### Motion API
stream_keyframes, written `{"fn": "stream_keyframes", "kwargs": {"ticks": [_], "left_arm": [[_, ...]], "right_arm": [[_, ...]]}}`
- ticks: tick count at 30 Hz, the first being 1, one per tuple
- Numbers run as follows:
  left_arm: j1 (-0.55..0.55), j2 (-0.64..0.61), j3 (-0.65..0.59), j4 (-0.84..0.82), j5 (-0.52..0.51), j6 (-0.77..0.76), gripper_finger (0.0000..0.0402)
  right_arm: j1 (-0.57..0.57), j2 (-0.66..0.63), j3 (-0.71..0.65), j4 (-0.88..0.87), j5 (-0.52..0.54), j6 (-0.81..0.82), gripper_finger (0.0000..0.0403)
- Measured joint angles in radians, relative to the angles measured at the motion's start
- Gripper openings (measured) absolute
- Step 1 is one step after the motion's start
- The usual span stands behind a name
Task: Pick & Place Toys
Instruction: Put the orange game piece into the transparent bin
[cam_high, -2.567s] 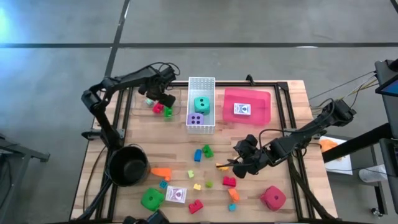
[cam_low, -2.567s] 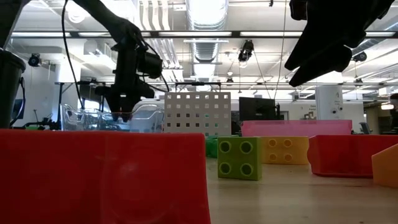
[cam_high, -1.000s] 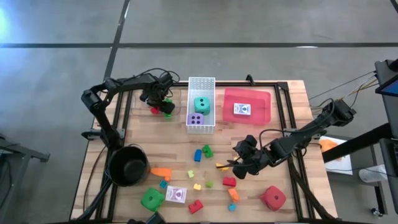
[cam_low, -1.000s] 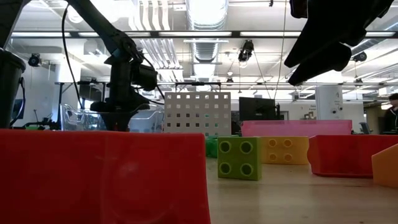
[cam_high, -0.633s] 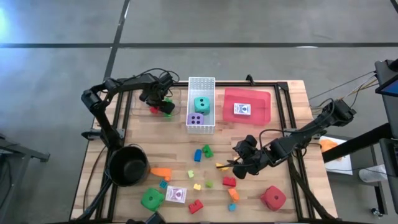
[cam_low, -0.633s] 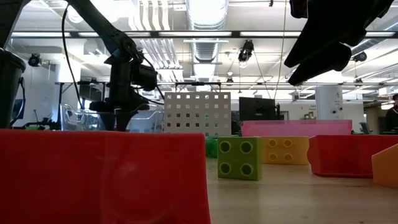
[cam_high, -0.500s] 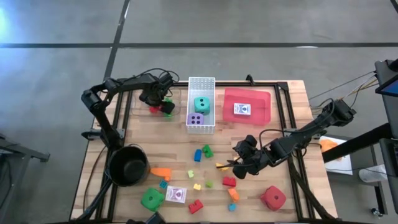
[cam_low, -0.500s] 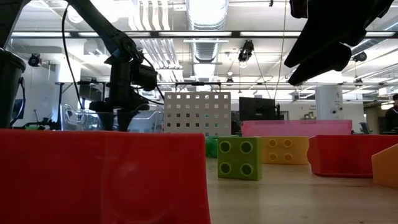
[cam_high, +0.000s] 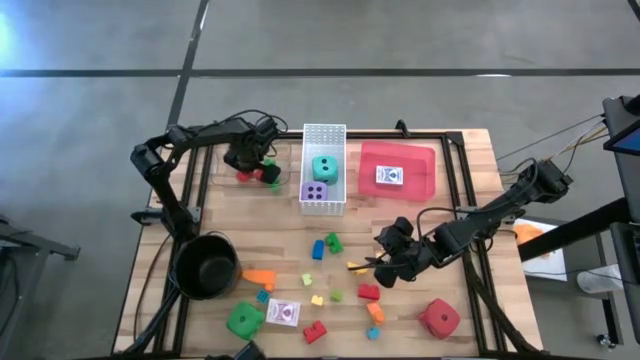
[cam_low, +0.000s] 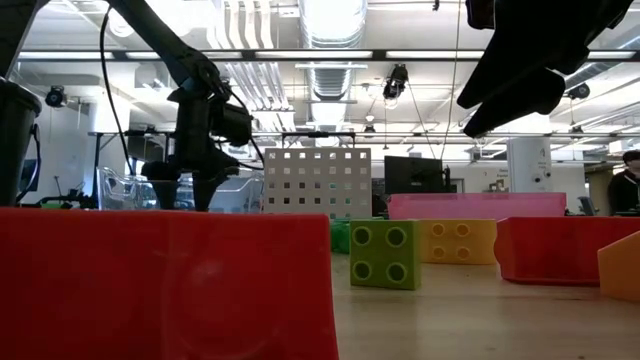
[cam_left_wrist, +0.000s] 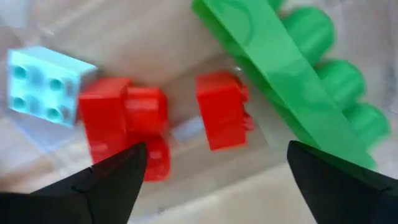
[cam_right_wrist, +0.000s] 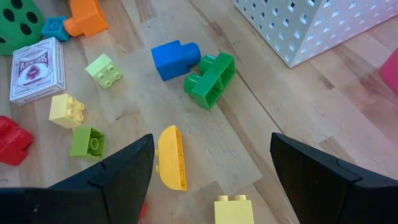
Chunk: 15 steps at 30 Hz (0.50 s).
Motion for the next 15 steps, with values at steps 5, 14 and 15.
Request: {"fn": "stream_keyframes", "kwargs": {"ticks": [5,14,15], "left_arm": [[-0.001,-0.002,0.046,-0.102,0.031,0.000,0.0341],[-0.076,-0.099,0.057,-0.155,0.031,0.019,0.0294],[-0.094,-0.111,0.058,-0.158,0.031,0.024,0.0293]], "right_arm": [[0.000,0.000,0.000,0.000,0.000,0.000,0.0309],[0.000,0.000,0.000,0.000,0.000,-0.001,0.0309],[0.000,0.000,0.000,0.000,0.000,-0.004,0.0309]]}}
